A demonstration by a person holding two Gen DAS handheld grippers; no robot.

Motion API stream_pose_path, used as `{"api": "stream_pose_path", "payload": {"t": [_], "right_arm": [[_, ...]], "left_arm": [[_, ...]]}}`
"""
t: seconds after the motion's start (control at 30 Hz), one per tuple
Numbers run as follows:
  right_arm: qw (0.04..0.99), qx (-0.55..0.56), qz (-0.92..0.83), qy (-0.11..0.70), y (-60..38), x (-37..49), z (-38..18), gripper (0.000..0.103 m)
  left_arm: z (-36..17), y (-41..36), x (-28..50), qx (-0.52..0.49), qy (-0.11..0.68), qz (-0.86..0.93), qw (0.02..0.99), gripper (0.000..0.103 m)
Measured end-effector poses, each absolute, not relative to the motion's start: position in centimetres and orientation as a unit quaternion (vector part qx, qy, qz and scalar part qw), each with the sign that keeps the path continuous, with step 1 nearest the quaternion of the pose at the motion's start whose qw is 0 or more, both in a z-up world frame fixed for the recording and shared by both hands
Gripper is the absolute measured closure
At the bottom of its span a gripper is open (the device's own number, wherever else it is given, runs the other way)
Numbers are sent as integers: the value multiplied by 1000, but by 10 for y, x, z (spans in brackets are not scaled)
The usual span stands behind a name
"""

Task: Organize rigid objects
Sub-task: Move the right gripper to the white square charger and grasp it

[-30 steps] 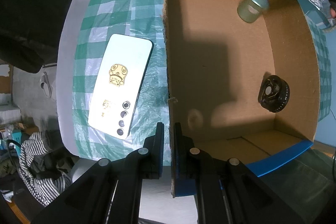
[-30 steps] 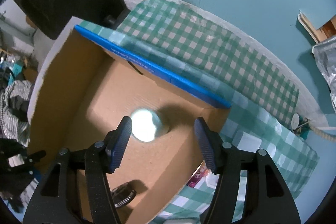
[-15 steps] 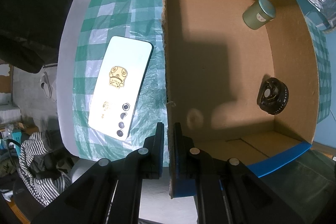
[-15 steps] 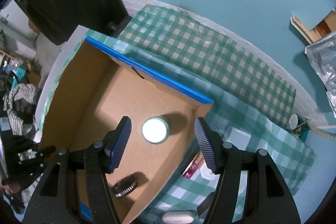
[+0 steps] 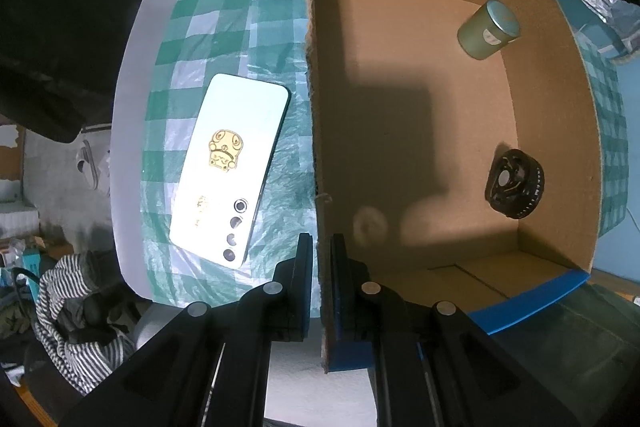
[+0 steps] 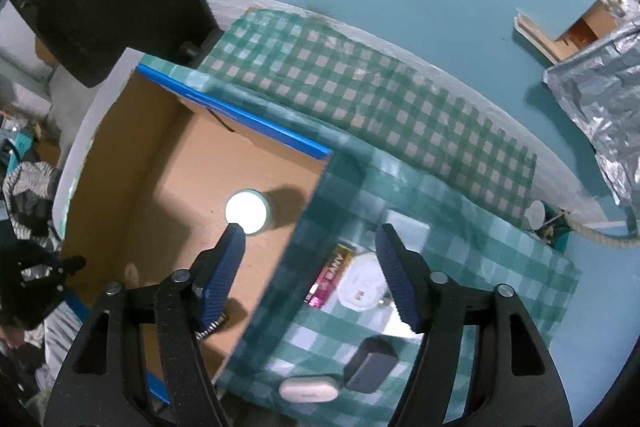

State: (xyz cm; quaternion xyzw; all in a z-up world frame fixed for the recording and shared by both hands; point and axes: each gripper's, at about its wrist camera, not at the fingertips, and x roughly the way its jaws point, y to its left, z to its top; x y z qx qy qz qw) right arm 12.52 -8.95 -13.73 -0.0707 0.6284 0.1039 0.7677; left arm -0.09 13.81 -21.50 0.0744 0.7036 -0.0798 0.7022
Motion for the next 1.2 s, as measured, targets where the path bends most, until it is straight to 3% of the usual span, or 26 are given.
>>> {"api": "stream_pose_path", "payload": {"t": [0.43,1.2], "right_arm": [[761,-37,68,645,-139,123,-150,32],[703,48,-9,709,-195,171,-261,32]], "left_arm": [[-210,137,-2,77,701,-81,705,94],[-214,143,-4,62,704,-71,703,94]]}}
